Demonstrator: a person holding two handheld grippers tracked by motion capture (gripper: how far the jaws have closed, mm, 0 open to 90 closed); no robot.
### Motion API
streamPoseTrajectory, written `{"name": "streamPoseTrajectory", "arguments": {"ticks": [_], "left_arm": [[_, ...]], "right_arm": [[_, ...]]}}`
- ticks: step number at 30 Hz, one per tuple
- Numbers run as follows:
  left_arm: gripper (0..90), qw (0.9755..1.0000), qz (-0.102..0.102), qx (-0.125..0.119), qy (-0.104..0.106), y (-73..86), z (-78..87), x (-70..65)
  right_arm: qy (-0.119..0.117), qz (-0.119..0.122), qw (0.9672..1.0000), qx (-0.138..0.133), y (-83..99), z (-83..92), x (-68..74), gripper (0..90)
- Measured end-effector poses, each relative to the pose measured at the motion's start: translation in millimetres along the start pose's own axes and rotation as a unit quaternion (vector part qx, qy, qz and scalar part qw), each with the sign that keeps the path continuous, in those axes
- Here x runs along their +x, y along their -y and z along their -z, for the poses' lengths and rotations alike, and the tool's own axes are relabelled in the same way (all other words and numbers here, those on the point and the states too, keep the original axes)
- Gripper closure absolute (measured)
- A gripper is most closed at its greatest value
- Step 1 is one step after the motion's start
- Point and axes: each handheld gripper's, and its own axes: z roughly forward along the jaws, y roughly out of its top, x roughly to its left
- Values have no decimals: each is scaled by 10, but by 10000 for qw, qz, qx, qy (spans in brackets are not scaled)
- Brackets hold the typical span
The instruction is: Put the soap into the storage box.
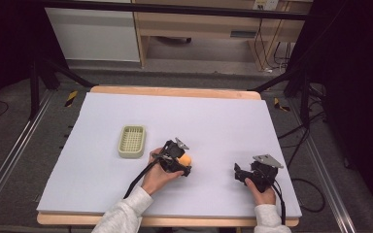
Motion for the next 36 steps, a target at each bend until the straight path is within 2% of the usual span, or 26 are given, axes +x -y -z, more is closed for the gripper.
{"name": "streamPoseTrajectory", "arguments": {"ticks": [20, 36], "left_arm": [[244, 10000, 3, 65, -73, -3, -20, -22], [249, 9999, -10, -29, -96, 14, -18, -29]], "right_arm": [[25, 14, 10000, 0, 1, 1, 4, 38], [-5, -2, 10000, 19, -1, -1, 2, 38]]}}
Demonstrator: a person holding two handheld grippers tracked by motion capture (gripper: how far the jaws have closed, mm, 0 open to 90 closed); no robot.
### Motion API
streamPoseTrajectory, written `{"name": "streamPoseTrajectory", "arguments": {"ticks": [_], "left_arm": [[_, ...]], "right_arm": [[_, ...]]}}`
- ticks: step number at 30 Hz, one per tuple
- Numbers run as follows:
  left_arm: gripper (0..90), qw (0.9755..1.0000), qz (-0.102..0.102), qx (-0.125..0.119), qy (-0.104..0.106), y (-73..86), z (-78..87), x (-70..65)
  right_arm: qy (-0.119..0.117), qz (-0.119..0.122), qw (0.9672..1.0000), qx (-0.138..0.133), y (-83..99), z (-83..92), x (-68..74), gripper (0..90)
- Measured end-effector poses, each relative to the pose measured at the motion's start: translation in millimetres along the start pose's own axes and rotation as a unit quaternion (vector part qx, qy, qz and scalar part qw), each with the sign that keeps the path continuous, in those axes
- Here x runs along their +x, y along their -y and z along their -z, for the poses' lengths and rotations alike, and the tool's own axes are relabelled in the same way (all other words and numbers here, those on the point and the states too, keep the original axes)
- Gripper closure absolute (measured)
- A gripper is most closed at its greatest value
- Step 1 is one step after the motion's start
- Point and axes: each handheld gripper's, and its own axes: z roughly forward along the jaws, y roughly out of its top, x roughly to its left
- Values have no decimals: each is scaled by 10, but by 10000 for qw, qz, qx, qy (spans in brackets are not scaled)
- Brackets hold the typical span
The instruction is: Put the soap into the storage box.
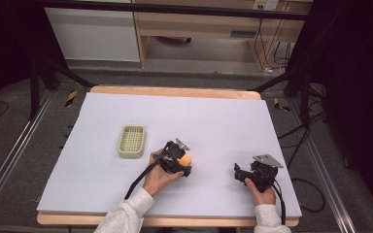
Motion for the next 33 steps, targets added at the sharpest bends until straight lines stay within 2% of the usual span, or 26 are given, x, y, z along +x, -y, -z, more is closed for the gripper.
{"name": "streamPoseTrajectory", "arguments": {"ticks": [4, 20, 24, 33], "left_arm": [[249, 10000, -20, -43, -66, 5, 8, -3], [248, 9998, -59, -170, 78, 35, 250, 56], [248, 9998, -119, -157, 73, 57, 349, 88], [248, 9996, -110, -249, -13, 152, 587, 205]], "right_arm": [[0, 2, 10000, -3, 0, 0, -1, 38], [6, 13, 10000, -2, 0, 1, 0, 38], [10, 11, 10000, -1, 1, 1, 1, 38], [-7, -14, 10000, 11, -1, 0, 1, 38]]}}
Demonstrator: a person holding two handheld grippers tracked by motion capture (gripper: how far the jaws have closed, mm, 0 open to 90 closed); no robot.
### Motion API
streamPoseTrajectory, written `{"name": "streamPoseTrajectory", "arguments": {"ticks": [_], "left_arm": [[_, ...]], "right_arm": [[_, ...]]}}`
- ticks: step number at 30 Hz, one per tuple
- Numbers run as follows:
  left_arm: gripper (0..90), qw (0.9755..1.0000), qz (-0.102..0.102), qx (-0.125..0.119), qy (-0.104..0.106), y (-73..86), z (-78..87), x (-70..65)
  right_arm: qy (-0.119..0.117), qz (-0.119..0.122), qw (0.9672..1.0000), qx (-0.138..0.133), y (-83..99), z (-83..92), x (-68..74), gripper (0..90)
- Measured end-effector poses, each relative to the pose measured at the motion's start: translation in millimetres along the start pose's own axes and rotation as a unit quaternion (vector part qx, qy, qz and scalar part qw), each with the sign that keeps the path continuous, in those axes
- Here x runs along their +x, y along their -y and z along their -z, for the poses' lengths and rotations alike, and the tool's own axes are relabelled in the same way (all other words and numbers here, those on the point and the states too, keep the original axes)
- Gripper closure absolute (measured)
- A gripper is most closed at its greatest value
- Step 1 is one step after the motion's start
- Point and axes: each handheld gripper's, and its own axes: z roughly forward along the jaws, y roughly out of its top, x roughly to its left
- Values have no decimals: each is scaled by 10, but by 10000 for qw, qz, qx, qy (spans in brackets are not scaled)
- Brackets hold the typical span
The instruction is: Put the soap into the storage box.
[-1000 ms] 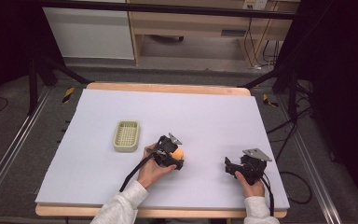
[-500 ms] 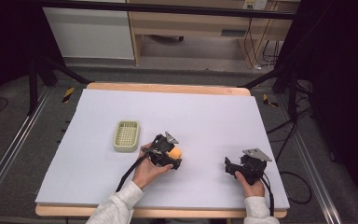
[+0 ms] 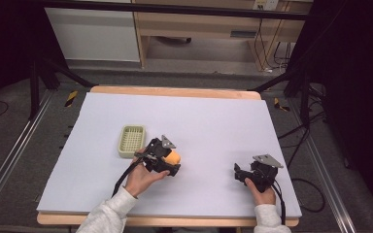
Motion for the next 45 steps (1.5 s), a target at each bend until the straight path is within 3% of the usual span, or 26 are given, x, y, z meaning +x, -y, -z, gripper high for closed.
{"name": "streamPoseTrajectory", "arguments": {"ticks": [16, 24, 45], "left_arm": [[248, 9993, 248, -206, -183, 258, 344, 258], [248, 9981, 430, -310, -320, 332, 514, 461], [248, 9949, 730, -260, -641, 382, 523, 792]], "right_arm": [[11, -3, 10000, 10, 0, -3, 0, 38], [26, -4, 10000, 8, 0, -4, -1, 38], [37, -3, 10000, -16, 2, 2, -1, 38]]}}
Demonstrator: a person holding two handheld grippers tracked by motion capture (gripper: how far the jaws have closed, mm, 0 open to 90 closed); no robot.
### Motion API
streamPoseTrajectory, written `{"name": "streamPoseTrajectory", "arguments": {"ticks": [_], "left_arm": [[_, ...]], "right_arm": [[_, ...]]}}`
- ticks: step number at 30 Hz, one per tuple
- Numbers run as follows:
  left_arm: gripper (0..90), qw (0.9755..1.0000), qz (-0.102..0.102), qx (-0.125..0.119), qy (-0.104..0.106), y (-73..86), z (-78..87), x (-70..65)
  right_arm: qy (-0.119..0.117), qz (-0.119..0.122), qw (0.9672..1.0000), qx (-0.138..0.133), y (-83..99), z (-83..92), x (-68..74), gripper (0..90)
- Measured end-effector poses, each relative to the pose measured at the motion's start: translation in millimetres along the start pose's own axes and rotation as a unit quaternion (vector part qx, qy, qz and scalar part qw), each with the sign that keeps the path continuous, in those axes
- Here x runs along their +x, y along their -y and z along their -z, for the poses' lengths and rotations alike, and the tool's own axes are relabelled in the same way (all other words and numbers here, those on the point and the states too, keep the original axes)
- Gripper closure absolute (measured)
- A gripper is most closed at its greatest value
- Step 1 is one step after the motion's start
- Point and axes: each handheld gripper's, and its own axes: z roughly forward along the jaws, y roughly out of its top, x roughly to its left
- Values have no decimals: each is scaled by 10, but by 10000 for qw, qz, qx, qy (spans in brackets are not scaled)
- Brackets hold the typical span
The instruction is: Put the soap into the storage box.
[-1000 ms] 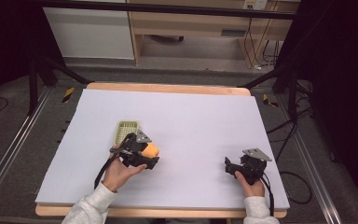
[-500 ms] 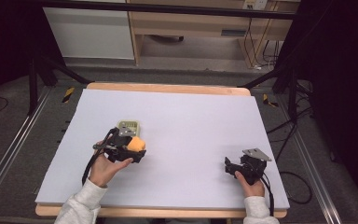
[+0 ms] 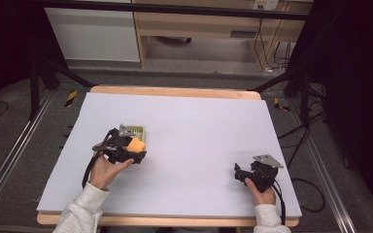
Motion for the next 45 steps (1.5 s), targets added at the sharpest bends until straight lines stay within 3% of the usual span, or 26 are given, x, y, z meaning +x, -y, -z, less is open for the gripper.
{"name": "streamPoseTrajectory", "arguments": {"ticks": [9, 45], "left_arm": [[248, 9999, 133, 44, -88, -15, -27, 133], [248, 9985, 464, 121, -257, -123, -273, 418]], "right_arm": [[-16, -8, 10000, 22, -1, -3, -1, 38], [-17, 7, 10000, 64, -3, -11, 8, 38]]}}
